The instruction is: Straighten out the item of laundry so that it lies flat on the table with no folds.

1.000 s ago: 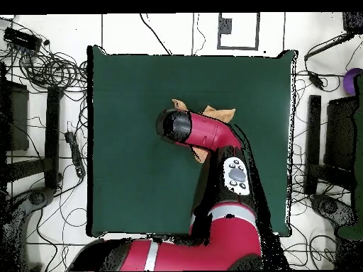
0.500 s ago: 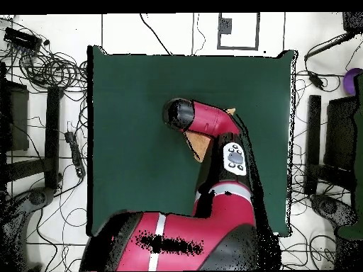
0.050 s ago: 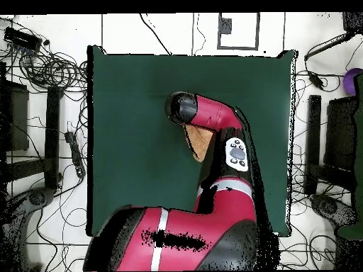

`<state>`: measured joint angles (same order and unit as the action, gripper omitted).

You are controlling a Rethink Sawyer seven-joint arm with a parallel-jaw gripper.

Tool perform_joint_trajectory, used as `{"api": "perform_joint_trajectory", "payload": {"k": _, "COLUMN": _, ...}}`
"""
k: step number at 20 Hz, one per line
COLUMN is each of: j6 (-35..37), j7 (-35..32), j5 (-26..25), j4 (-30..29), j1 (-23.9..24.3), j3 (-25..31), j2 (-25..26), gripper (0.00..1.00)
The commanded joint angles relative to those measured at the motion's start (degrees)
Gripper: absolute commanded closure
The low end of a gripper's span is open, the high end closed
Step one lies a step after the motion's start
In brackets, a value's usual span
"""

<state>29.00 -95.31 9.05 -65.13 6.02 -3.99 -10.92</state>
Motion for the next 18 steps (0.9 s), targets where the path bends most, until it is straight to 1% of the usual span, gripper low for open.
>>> {"api": "perform_joint_trajectory", "payload": {"k": 1, "j6": -12.4, "j7": -14.7, "j5": 2.2, "j4": 0.3, "j1": -1.0, "j3": 4.4, "j2": 10.8, "gripper": 0.0}}
{"api": "perform_joint_trajectory", "payload": {"k": 4, "j6": -12.8, "j7": -15.3, "j5": 2.5, "j4": -0.1, "j1": -1.0, "j3": 4.4, "j2": 10.7, "gripper": 0.0}}
{"api": "perform_joint_trajectory", "payload": {"k": 6, "j6": -16.1, "j7": -15.9, "j5": 2.0, "j4": -0.9, "j1": -1.1, "j3": 4.5, "j2": 10.4, "gripper": 0.0}}
{"api": "perform_joint_trajectory", "payload": {"k": 7, "j6": -17.4, "j7": -16.7, "j5": 2.2, "j4": -1.4, "j1": -1.2, "j3": 4.5, "j2": 10.3, "gripper": 1.0}}
{"api": "perform_joint_trajectory", "payload": {"k": 11, "j6": -15.1, "j7": -17.9, "j5": 2.5, "j4": -1.5, "j1": -2.8, "j3": 2.3, "j2": 9.9, "gripper": 1.0}}
{"api": "perform_joint_trajectory", "payload": {"k": 16, "j6": -12.7, "j7": -18.2, "j5": 3.8, "j4": -3.2, "j1": -3.0, "j3": 2.9, "j2": 8.8, "gripper": 1.0}}
{"api": "perform_joint_trajectory", "payload": {"k": 18, "j6": -11.2, "j7": -20.2, "j5": 5.3, "j4": -5.7, "j1": -3.9, "j3": 2.9, "j2": 7.2, "gripper": 1.0}}
